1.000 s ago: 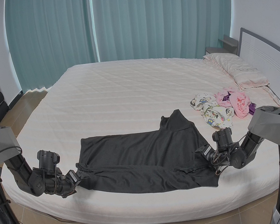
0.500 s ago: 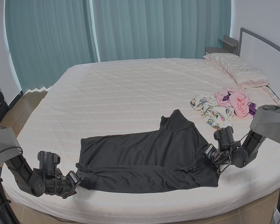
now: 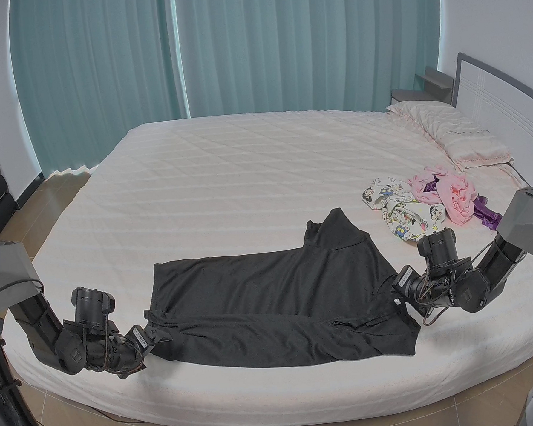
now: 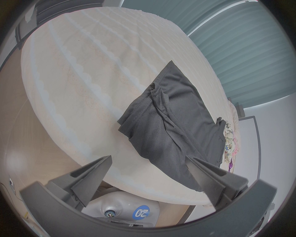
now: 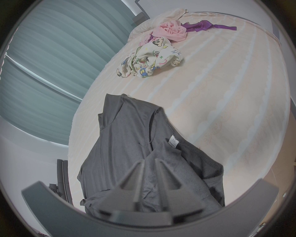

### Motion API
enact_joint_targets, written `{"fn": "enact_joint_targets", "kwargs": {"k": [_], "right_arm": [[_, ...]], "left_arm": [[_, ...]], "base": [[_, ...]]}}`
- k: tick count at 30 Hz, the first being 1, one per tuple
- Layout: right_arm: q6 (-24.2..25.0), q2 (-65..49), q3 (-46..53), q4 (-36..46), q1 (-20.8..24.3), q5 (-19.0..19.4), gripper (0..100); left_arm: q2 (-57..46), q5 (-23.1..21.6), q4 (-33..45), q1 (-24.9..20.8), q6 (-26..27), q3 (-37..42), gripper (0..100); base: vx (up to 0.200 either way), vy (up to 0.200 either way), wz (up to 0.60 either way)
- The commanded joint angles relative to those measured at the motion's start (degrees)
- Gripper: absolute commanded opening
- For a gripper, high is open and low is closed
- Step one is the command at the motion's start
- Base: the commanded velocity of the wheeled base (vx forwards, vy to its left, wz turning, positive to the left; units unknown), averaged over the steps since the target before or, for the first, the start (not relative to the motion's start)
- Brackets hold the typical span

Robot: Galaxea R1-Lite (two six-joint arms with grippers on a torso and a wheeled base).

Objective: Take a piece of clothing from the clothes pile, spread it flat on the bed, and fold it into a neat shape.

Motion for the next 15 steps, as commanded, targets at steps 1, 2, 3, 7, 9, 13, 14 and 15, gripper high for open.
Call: {"fn": "enact_joint_targets", "kwargs": {"k": [1,2,3,7,9,13,14,15], "right_arm": [[-0.33,3.02,-0.24,-0.16,-0.01,0.05,100],[-0.42,3.90,-0.42,-0.16,0.16,0.05,100],[-0.42,4.34,-0.59,-0.25,0.16,0.05,100],[-1.03,6.27,-1.12,-1.74,0.16,0.05,100],[-1.03,7.94,-2.09,-3.94,0.25,0.05,100],[-1.03,8.56,-3.32,-4.29,0.25,0.05,100],[-1.03,9.35,-3.84,-4.29,0.25,0.05,100],[-1.03,9.70,-4.02,-4.38,0.25,-0.04,100]], "left_arm": [[0.05,-0.02,-0.02,0.01,0.02,0.33,100],[0.05,-0.02,-0.02,0.01,0.02,0.33,100],[0.05,-0.02,-0.02,0.01,0.02,0.33,100],[0.13,-0.02,-0.02,0.01,0.11,0.33,100],[0.13,-0.02,-0.02,0.01,0.19,0.33,100],[0.13,-0.02,-0.02,0.01,0.19,0.33,100],[0.13,-0.02,-0.02,0.01,0.28,0.33,100],[0.13,-0.02,-0.02,0.01,0.28,0.33,100]], "base": [[0.000,0.000,0.00],[0.000,0.000,0.00],[0.000,0.000,0.00],[0.000,0.000,0.00],[0.000,0.000,0.00],[0.000,0.000,0.00],[0.000,0.000,0.00],[0.000,0.000,0.00]]}}
